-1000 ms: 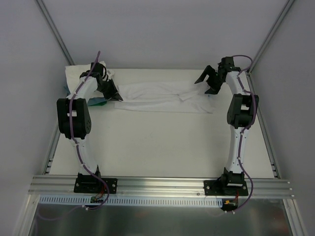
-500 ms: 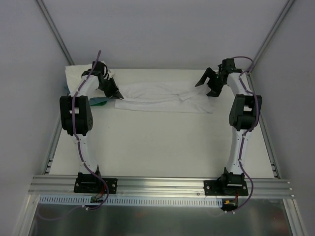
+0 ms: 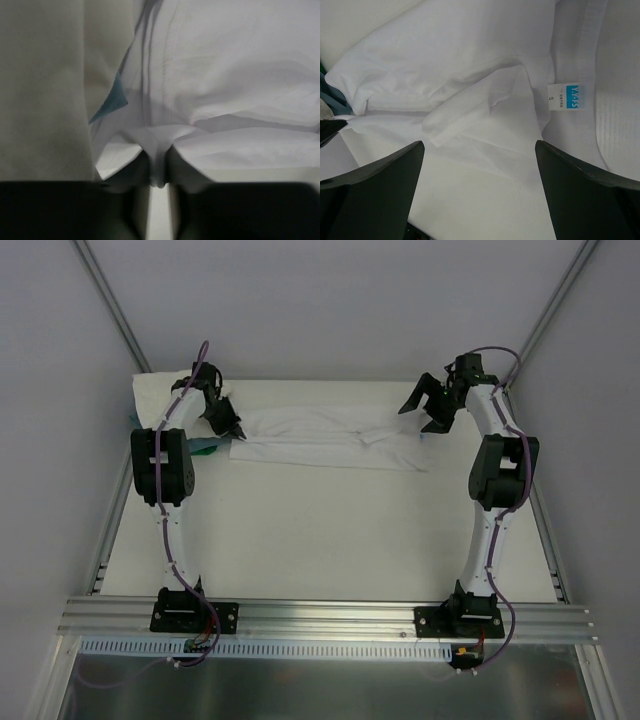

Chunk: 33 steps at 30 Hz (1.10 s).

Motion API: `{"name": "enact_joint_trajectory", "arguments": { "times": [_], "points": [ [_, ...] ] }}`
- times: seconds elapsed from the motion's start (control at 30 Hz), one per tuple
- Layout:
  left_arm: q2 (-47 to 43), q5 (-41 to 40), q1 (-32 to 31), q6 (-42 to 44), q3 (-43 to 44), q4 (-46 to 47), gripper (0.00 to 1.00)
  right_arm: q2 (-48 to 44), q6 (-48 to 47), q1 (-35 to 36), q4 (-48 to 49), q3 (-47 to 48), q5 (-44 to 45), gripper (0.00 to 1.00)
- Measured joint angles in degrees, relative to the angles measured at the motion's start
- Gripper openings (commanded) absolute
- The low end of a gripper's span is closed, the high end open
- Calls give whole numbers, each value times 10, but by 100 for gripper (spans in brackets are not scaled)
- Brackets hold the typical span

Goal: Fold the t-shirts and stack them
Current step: Fold the other side of the tshirt into a rectangle

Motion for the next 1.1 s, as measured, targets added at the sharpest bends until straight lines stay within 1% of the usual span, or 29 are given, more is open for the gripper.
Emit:
{"name": "enact_joint_trajectory", "arguments": {
  "times": [0.03, 0.07, 0.1, 0.23, 0.37, 0.53, 0.67, 0.93, 1.0, 1.1],
  "points": [
    [1, -6, 0, 0, 1, -3, 62, 0, -2, 0, -3, 0, 0, 100],
    [3, -12, 0, 0, 5, -7, 93, 0, -3, 0, -6, 0, 0, 100],
    [6, -16, 0, -5, 8, -8, 99, 0, -4, 0, -9, 0, 0, 100],
    [6, -41, 0, -11, 1, 1, 99, 0, -8, 0, -15, 0, -2, 99],
    [-19, -68, 0, -15, -51, 43, 99, -7, -11, 2, -19, -10, -4, 100],
    [-52, -72, 0, -23, -69, 56, 99, -13, -10, 11, -21, -20, -14, 100],
    [-86, -76, 0, -22, -75, 57, 99, -13, -1, 45, -21, -16, -21, 99],
    [-182, -100, -2, 0, -96, 69, 99, -5, 24, 132, -13, -2, -52, 99],
    [-211, -106, -5, 8, -115, 78, 99, 3, 31, 145, -6, 1, -62, 99],
    [-237, -112, -11, 14, -121, 83, 99, 16, 38, 151, -3, 1, -68, 98]
  ]
}}
